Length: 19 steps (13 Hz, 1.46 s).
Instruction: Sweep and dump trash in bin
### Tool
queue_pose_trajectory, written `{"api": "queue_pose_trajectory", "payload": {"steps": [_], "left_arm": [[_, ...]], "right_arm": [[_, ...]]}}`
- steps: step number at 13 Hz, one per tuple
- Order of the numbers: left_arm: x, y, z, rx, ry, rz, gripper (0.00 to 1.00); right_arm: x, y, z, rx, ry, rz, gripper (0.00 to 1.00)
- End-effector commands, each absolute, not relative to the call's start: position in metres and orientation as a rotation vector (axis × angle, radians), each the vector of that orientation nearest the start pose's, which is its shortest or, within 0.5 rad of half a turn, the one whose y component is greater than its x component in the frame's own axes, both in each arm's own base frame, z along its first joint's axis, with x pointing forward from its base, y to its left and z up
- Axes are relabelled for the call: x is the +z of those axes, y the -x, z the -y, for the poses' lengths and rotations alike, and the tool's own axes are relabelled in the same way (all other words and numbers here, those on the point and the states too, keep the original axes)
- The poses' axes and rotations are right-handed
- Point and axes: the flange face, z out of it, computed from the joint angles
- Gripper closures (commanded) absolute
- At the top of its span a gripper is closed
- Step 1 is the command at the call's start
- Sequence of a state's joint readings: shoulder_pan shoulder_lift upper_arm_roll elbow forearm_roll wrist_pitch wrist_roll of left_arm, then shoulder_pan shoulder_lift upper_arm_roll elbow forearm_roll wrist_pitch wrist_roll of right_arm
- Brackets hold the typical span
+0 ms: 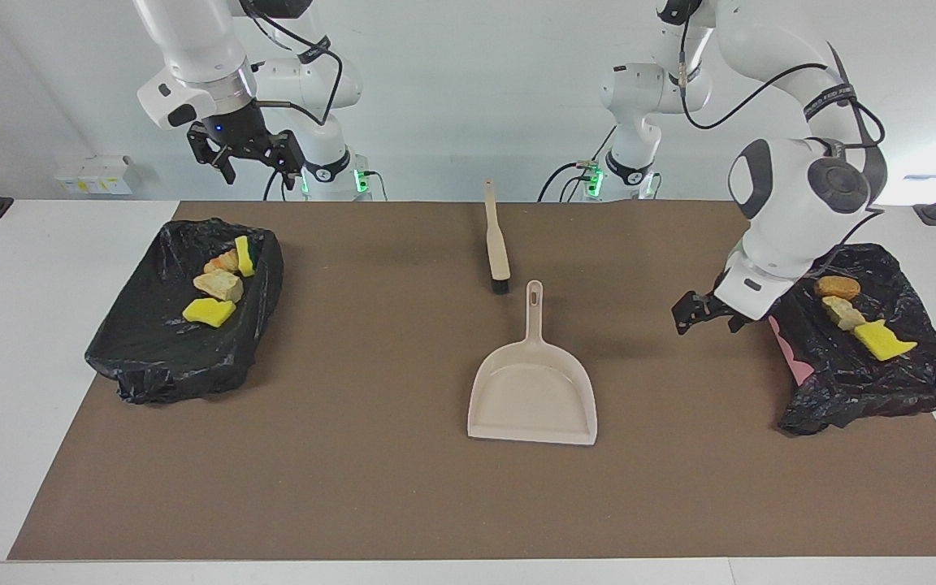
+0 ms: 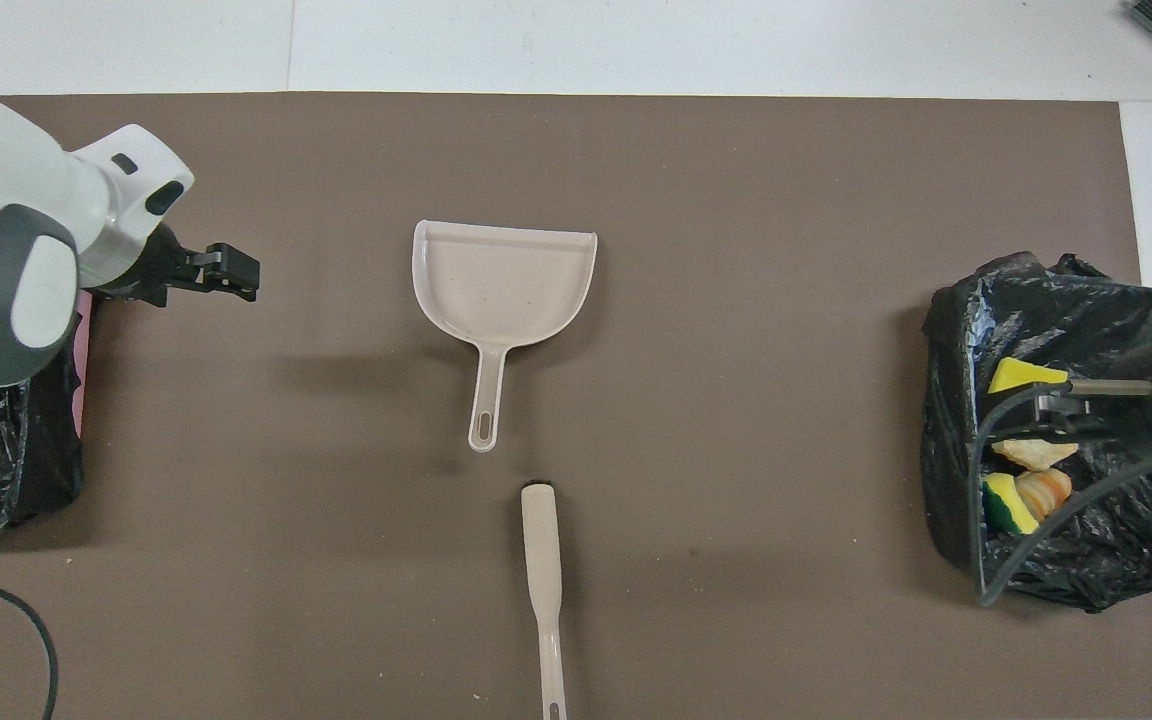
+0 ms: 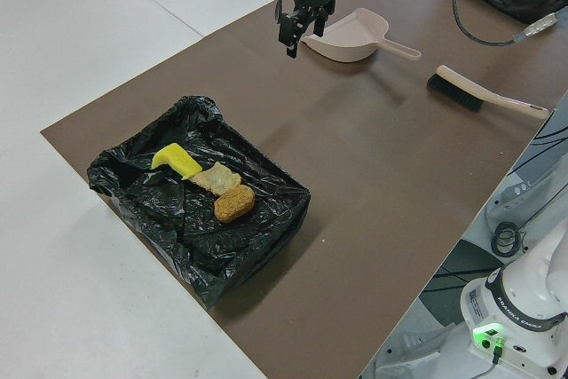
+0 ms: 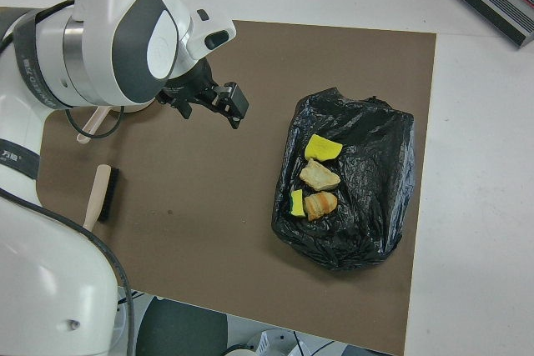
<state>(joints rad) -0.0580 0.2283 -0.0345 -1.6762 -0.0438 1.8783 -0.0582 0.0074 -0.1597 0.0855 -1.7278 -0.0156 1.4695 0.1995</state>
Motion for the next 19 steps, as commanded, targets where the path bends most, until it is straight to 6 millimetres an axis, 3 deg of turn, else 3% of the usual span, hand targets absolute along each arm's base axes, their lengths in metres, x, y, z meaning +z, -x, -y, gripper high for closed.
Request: {"api": "queue_pose_trajectory", "payload": {"steps": [1,3,10,13,19], "left_arm": [[0.486,-0.612,0.03,0.064,3.213,-0.099,0.0],[0.495,-0.608,0.018,0.086,3.204,-0.123,0.0],[0.555,-0.582,0.015,0.113,3.131,-0.184,0.0],[0.556,-0.567,0.013,0.137,3.13,-0.184,0.0],[0.578,-0.572,0.013,0.142,3.138,-0.241,0.0]], "right_arm": [[0.628,-0.492,-0.045,0.153,3.187,-0.152,0.0],[0.628,-0.492,-0.045,0.153,3.187,-0.15,0.0],[0.628,-0.492,-0.037,0.158,3.185,-0.174,0.0],[0.627,-0.492,-0.037,0.161,3.186,-0.172,0.0],[0.626,-0.491,-0.034,0.163,3.187,-0.179,0.0]]}}
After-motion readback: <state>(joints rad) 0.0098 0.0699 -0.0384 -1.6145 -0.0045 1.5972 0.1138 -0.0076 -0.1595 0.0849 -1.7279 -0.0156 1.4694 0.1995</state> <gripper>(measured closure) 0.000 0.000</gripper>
